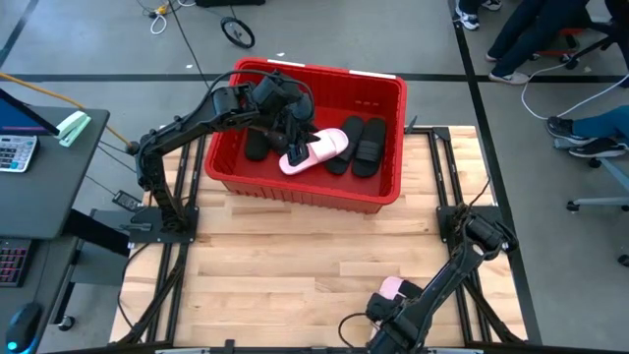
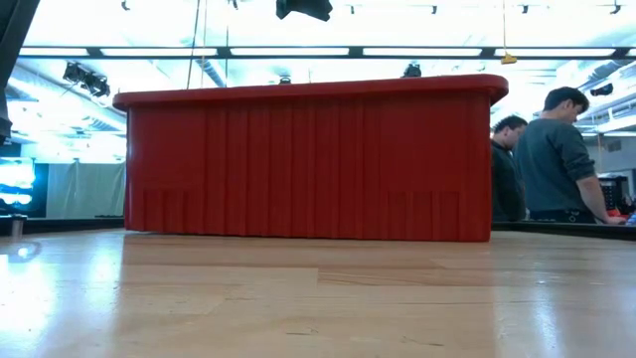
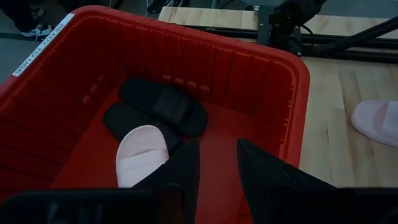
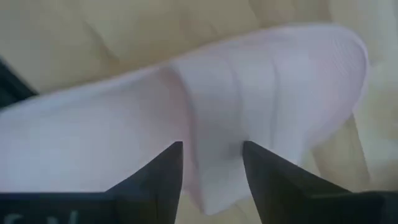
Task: Pick and place slides into bin
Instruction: Put the pink slide into the bin
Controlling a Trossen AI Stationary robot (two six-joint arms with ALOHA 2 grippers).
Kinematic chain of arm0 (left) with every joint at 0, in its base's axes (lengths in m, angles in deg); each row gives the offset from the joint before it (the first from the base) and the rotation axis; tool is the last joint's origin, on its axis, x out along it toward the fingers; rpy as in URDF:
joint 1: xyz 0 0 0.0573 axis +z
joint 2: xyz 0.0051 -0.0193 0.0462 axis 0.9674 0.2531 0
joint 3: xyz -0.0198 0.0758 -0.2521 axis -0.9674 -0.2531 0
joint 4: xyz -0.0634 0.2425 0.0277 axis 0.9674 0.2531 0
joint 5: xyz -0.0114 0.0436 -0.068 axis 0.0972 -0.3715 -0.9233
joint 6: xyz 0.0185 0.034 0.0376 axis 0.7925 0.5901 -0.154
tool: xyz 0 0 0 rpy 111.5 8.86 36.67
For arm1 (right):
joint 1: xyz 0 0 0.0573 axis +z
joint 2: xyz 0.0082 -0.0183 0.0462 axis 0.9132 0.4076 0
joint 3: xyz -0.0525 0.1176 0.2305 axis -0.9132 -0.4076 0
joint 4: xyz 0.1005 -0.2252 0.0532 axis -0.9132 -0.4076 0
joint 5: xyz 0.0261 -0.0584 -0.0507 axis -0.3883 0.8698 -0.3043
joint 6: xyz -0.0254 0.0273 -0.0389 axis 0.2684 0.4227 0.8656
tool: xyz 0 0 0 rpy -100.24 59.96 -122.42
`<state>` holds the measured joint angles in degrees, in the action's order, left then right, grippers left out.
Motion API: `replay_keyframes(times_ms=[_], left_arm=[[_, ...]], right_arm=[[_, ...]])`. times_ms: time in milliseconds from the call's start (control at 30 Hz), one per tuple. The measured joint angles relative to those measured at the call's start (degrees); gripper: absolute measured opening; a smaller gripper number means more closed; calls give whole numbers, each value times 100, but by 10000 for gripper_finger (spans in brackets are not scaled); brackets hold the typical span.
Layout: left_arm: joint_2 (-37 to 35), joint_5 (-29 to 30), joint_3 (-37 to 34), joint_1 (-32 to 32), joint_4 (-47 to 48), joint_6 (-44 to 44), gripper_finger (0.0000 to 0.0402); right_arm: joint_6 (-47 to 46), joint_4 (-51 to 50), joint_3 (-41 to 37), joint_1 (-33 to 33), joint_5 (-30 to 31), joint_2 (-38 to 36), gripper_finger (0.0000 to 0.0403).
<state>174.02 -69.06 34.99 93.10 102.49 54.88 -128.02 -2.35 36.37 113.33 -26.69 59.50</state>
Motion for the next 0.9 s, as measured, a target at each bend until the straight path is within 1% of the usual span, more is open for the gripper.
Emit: replay_keyframes(times_ms=[67, 200, 333, 500, 567, 800, 900], left_arm=[[0, 0, 0, 0, -2, -10, 114], [0, -2, 0, 0, -3, -10, 116], [0, 0, 0, 0, -3, -10, 111], [0, 0, 0, 0, -3, -10, 113], [0, 0, 0, 0, -3, -10, 115], [0, 0, 0, 0, 0, -15, 111], [0, 0, 0, 0, -3, -12, 108]], right_arm=[[-30, -110, -125, -1, -26, 0, 174], [24, -778, -245, -3, 13, 0, 166], [-173, -1215, -253, 1, 359, 0, 156], [-193, -1283, -253, -1, 966, 0, 144], [-214, -1283, -253, -10, 1120, 0, 138], [-217, -1283, -261, -12, 1106, 0, 115], [-417, -1287, -399, -14, 1100, 2, 105]])
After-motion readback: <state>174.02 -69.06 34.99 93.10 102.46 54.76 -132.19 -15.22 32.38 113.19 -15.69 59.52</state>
